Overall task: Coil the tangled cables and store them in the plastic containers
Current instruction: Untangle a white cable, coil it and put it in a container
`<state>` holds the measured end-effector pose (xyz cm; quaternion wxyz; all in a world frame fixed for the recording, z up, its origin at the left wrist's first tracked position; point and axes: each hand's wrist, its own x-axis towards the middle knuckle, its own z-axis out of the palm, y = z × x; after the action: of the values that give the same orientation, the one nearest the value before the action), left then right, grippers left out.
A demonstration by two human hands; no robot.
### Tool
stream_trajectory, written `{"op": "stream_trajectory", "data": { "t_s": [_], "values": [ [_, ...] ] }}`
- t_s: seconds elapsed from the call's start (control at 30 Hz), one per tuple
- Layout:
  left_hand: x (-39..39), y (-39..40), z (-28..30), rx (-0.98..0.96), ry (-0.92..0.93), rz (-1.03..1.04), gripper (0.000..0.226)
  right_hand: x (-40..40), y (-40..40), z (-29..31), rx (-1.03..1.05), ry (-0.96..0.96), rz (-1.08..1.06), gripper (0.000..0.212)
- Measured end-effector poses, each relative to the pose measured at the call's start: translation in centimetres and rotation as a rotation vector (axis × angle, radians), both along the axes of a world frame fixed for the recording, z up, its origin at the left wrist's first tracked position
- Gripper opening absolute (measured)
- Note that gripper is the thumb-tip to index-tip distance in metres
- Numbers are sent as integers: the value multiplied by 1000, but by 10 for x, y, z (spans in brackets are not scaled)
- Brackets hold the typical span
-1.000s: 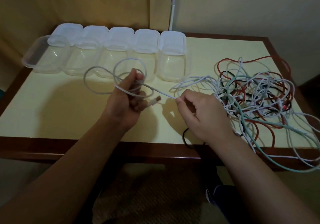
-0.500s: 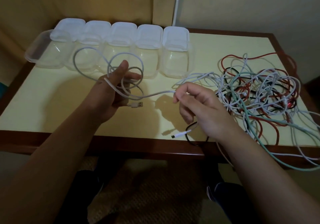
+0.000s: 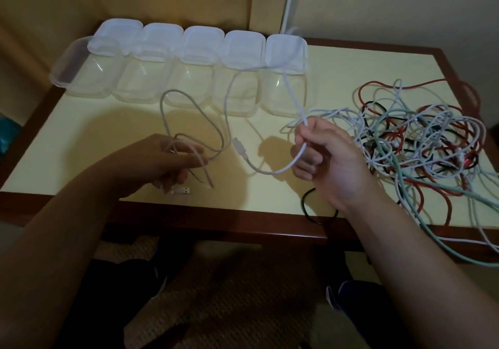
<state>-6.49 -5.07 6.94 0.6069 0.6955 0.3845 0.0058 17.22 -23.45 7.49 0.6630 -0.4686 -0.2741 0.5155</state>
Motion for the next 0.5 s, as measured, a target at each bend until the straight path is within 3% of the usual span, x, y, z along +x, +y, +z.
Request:
{"op": "stream_trajectory", "data": {
  "t_s": [0.07, 0.17, 0.37, 0.5],
  "values": [
    [-4, 2, 2, 241, 77, 7, 43, 0, 2, 0, 10, 26, 20, 21],
    [-9, 2, 1, 464, 104, 3, 38, -3, 5, -2, 28, 59, 72, 20],
    [-23, 12, 0, 393, -143, -165, 39, -6, 6, -5, 14, 102, 156, 36],
    [-37, 24, 4, 128, -175, -311, 69, -3, 4, -7, -27, 121, 131, 45]
  ]
}}
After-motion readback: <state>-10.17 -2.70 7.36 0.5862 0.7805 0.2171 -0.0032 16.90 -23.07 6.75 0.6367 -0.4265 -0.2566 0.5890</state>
